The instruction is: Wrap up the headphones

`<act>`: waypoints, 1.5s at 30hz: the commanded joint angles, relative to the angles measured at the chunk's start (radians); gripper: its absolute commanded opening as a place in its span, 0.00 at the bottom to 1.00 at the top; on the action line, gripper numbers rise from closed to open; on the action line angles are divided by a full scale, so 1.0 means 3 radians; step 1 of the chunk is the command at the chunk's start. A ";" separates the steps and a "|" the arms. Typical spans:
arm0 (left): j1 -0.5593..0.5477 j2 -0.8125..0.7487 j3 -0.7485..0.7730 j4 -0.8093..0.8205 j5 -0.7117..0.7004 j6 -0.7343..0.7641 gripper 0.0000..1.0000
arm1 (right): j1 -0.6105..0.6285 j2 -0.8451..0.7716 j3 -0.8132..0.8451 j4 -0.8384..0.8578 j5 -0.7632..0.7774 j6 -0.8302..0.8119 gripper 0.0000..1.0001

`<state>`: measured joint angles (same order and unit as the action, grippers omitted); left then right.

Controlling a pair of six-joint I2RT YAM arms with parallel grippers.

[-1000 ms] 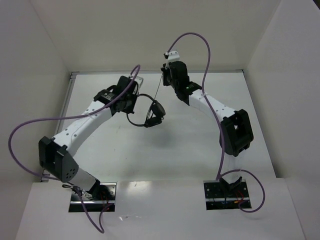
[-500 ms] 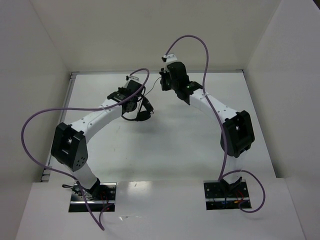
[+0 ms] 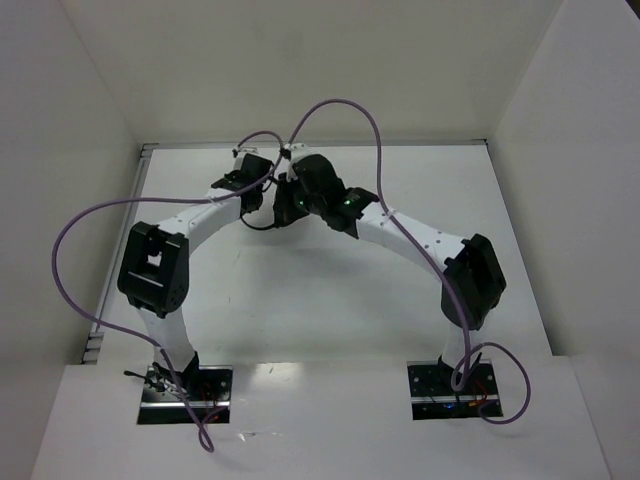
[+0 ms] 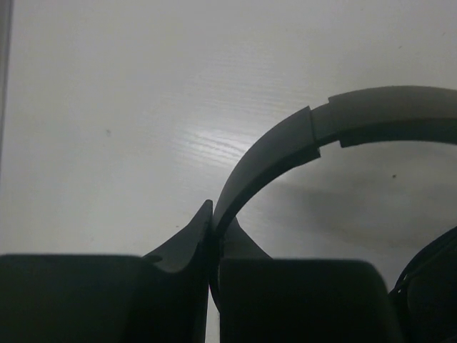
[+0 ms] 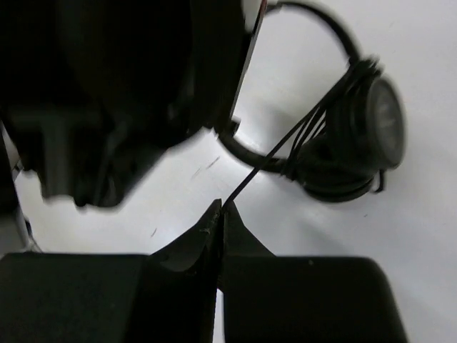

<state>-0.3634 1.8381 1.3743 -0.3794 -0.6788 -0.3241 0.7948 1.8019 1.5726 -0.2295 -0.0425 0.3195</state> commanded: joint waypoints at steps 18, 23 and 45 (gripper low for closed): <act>0.0428 0.0132 0.0456 0.0385 0.2082 -0.1123 0.01 | 0.0173 -0.0147 -0.0895 0.0867 -0.0022 0.0766 0.01; 0.0500 0.0101 0.0486 0.0309 0.2360 -0.0940 0.01 | 0.0173 -0.0228 -0.1288 0.0897 0.0397 0.0735 0.01; 0.0500 0.0029 -0.0214 -0.0009 0.2995 -0.0454 0.01 | 0.0173 0.0001 -0.2236 0.2099 0.0572 0.0904 0.01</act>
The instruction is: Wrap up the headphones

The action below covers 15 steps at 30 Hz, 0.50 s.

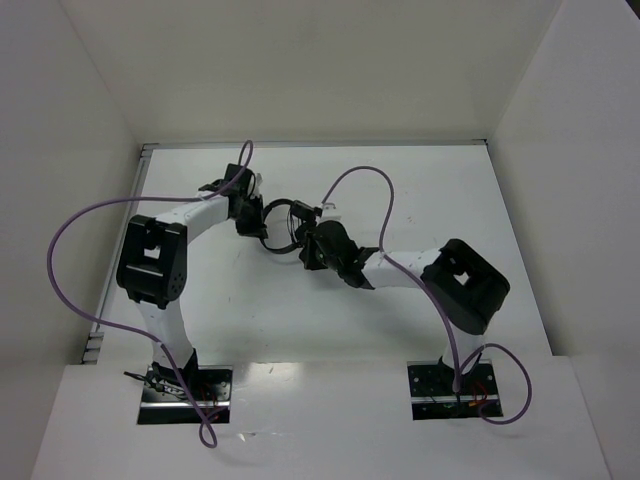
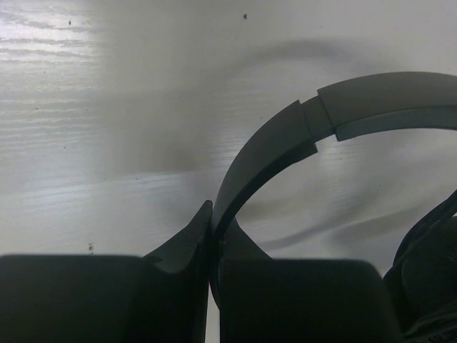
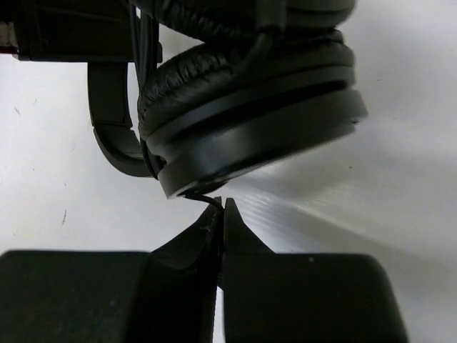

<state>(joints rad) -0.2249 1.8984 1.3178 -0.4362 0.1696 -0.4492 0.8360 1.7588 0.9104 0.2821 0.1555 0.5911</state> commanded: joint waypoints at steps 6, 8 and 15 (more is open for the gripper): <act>0.0008 -0.0172 0.0015 0.0028 -0.0380 0.0045 0.01 | 0.0036 0.0268 0.0038 0.0425 -0.0258 0.0090 0.01; 0.0008 -0.0141 0.0015 -0.0003 -0.0412 0.0076 0.01 | 0.0036 0.0268 0.0008 0.0425 -0.0222 0.0090 0.01; -0.0058 0.0043 0.0061 -0.0049 -0.0381 -0.0006 0.01 | 0.0036 0.0161 -0.0232 0.0563 -0.0007 0.0402 0.01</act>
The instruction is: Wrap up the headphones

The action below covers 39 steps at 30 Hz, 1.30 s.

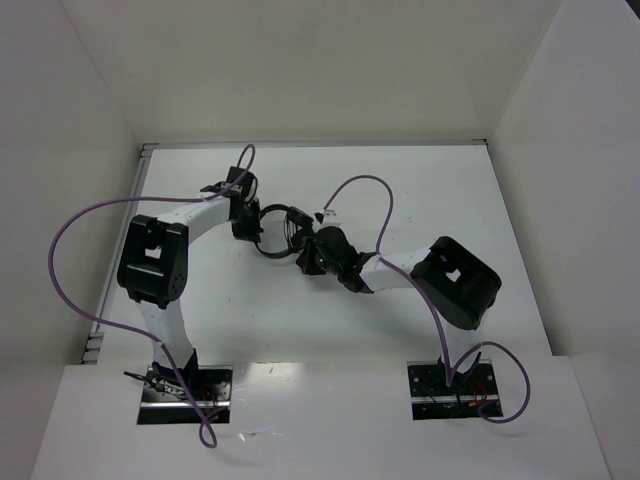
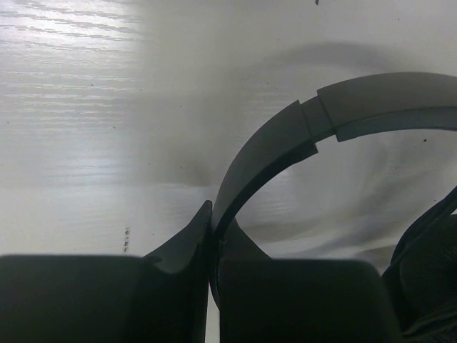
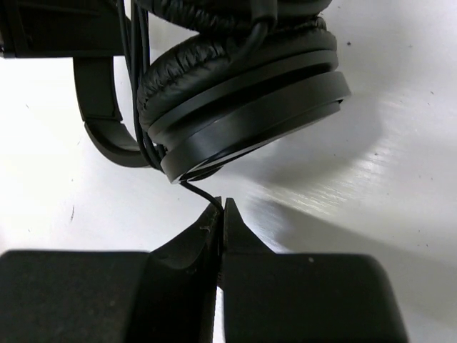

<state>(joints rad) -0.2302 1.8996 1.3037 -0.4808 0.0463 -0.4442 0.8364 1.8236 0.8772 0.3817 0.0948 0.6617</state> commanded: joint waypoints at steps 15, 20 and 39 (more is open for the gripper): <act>-0.0199 0.0489 0.0486 0.0069 -0.0144 -0.0100 0.01 | 0.0035 0.0078 -0.0050 0.0349 0.0011 0.0295 0.01; -0.0199 0.0489 0.0486 0.0069 -0.0257 -0.0099 0.01 | 0.0035 0.0149 -0.0050 0.0349 0.0042 0.0295 0.01; -0.0230 0.0489 0.0681 -0.0177 -0.0650 0.0371 0.09 | 0.0004 0.0379 0.0553 -0.0725 0.0186 0.0147 0.36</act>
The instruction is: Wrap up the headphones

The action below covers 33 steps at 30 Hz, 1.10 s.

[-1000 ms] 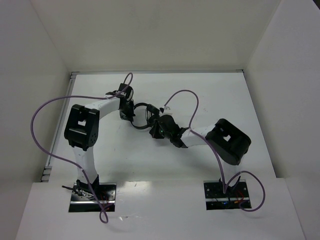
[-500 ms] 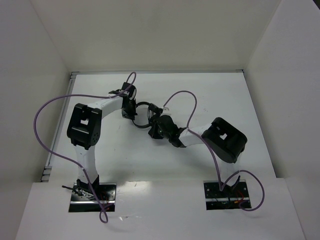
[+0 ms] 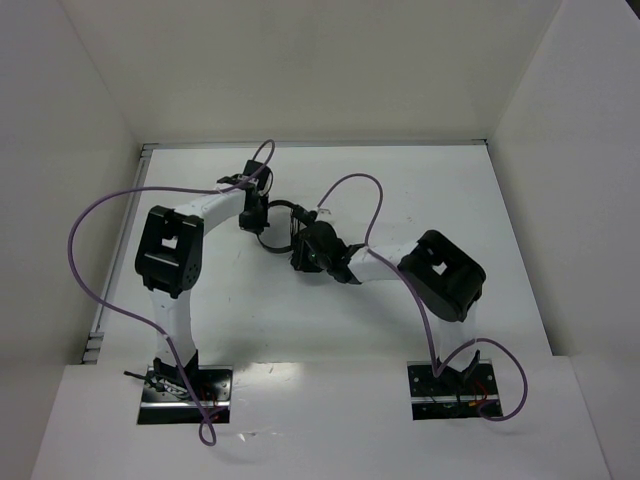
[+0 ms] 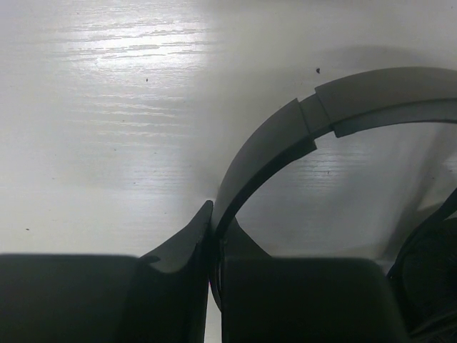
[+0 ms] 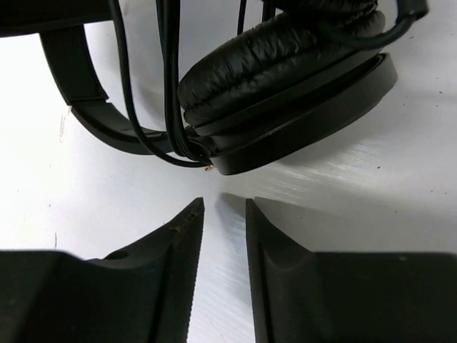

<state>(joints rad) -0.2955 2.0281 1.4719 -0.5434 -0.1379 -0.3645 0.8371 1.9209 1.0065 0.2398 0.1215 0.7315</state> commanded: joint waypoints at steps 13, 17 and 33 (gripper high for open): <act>-0.0012 0.0127 0.0151 -0.0004 0.0071 0.0136 0.35 | -0.0060 -0.0374 -0.0036 -0.0462 -0.0389 -0.0434 0.53; -0.0012 0.0097 0.0212 -0.0035 0.0102 0.0136 0.48 | -0.0060 -0.0757 -0.0175 -0.0462 -0.0558 -0.0470 0.65; -0.0012 -0.0919 -0.0435 0.0215 0.0194 0.0351 1.00 | -0.0162 -0.2230 -0.0155 -0.1386 0.0601 -0.0833 1.00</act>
<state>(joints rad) -0.2955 1.8694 1.4303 -0.5468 -0.0948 -0.2989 0.7975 1.3109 0.9245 -0.0818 0.1364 0.5400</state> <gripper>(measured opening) 0.997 0.999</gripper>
